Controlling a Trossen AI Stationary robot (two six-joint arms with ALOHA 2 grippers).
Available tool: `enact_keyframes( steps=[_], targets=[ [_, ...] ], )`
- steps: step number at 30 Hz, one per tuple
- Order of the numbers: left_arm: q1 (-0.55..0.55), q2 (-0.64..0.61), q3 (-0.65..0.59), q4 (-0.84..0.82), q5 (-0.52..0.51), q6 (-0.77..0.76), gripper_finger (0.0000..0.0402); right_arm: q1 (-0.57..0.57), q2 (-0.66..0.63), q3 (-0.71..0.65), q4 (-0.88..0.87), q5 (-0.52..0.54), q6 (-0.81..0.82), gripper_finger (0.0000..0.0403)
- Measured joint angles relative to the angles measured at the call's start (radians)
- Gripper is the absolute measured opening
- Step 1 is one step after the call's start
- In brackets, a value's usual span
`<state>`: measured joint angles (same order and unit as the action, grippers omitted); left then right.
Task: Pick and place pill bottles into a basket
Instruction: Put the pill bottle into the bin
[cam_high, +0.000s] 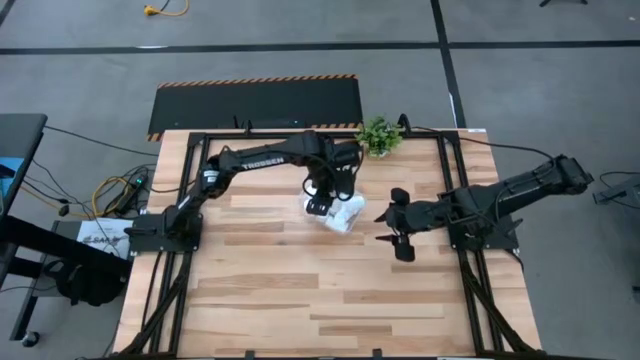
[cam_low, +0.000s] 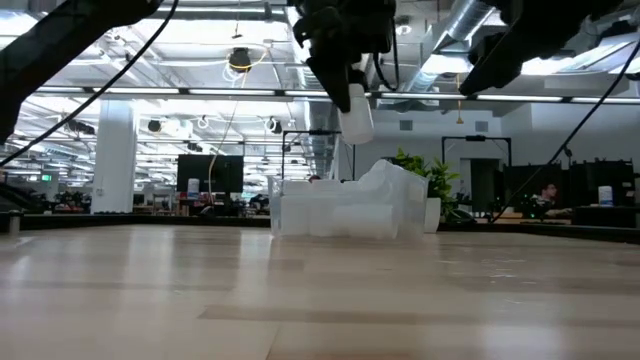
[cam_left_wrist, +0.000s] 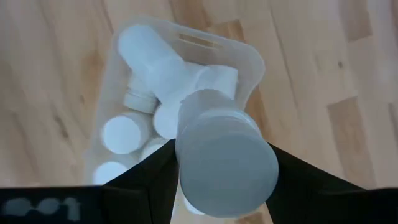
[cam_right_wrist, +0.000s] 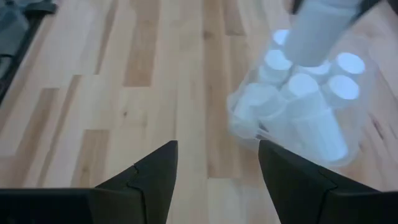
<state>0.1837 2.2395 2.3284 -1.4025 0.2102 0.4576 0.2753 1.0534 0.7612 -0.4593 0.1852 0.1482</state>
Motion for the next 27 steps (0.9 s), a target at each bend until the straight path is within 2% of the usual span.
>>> enact_keyframes(
  steps=[6,13,27],
  targets=[
    [0.013,-0.002,-0.070,0.026,0.100,-0.024,0.0180,-0.065,0.000,0.000,-0.002,-0.001,-0.002,0.0218],
    [-0.007,0.001,-0.174,0.086,0.090,-0.026,0.0180,-0.109,0.000,0.000,-0.002,-0.004,-0.001,0.0218],
    [-0.007,0.021,-0.177,0.112,0.080,-0.032,0.0180,-0.113,0.000,0.000,-0.005,-0.030,0.000,0.0218]
  ],
)
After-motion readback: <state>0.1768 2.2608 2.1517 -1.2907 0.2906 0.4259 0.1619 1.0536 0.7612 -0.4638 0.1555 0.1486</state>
